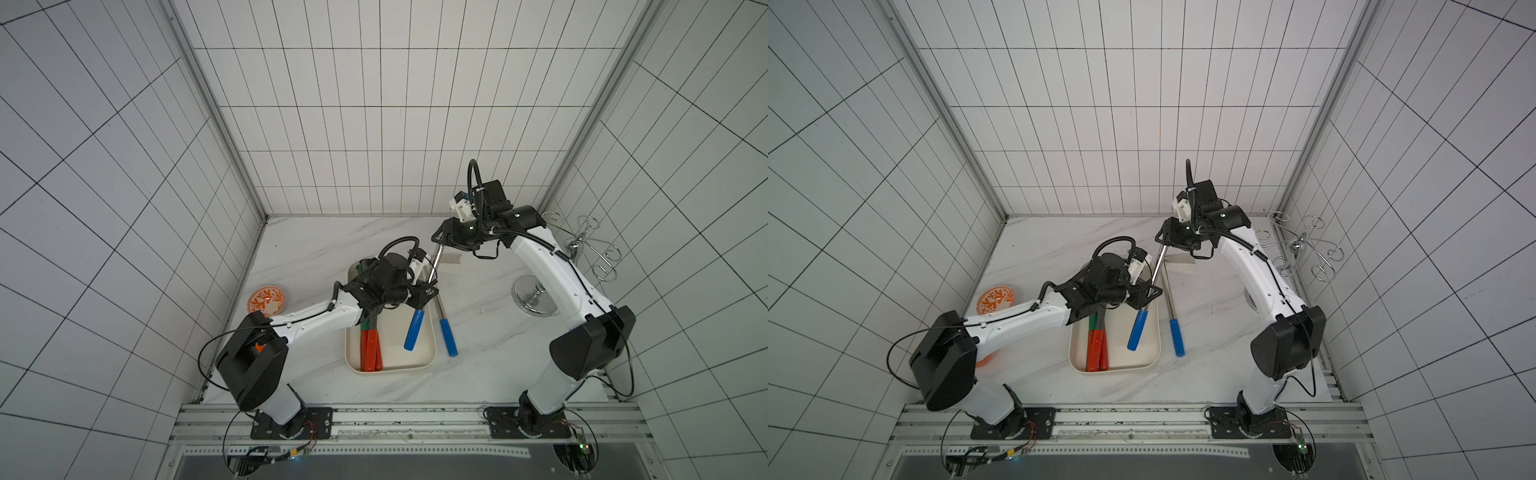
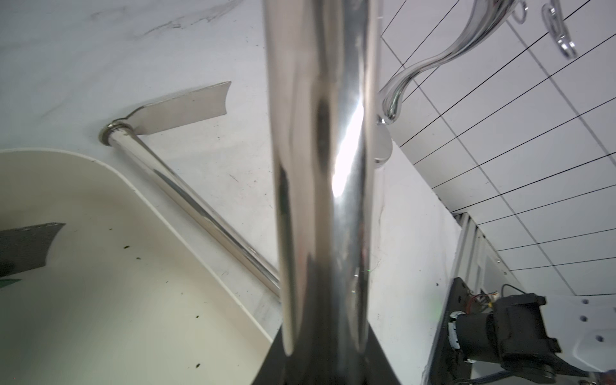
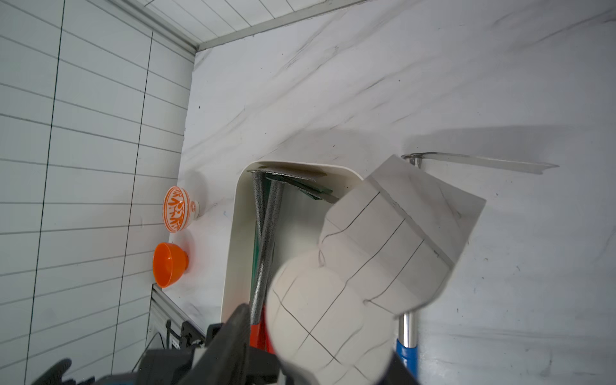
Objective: Put the small hoe into the storage box
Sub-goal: Place the hoe in the storage box.
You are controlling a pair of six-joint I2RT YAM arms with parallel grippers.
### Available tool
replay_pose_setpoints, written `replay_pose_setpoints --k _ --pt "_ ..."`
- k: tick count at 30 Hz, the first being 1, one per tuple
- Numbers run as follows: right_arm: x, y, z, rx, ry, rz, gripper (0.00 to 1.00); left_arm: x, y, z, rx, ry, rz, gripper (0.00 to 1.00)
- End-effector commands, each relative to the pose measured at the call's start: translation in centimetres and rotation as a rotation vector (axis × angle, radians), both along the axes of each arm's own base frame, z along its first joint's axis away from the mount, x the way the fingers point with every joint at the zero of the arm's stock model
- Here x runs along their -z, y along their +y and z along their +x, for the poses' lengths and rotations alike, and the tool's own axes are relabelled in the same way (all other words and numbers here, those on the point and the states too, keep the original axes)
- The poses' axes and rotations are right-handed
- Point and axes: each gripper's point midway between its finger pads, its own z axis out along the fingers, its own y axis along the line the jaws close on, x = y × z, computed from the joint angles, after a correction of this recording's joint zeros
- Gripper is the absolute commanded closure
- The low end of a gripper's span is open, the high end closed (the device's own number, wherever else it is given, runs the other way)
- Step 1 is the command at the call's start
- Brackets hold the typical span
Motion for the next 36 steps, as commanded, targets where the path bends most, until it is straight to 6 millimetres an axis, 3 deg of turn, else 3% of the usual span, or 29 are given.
replay_pose_setpoints --k 1,7,24,30,34,36 --pt "0.5 -0.2 -0.3 0.107 0.004 -0.08 0.47 -3.2 1.4 1.5 -0.1 -0.157 0.063 1.0" --pt "1.1 0.5 -0.7 0.175 0.031 -0.115 0.47 -3.4 2.2 1.6 -0.164 -0.201 0.125 1.0" --pt "3.2 3.2 -0.5 0.184 0.039 -0.068 0.63 -3.8 3.1 1.7 -0.21 -0.22 0.141 1.0" --pt "3.9 3.9 -0.4 0.168 0.041 -0.055 0.75 -3.8 3.3 1.5 -0.21 -0.225 0.141 1.0" --pt "3.6 4.0 -0.1 0.167 0.023 -0.048 0.91 -4.0 3.6 1.4 -0.217 -0.229 0.141 1.0" --pt "3.3 4.0 0.0 0.165 0.013 -0.045 1.0 -4.4 4.1 1.4 -0.227 -0.24 0.14 0.92"
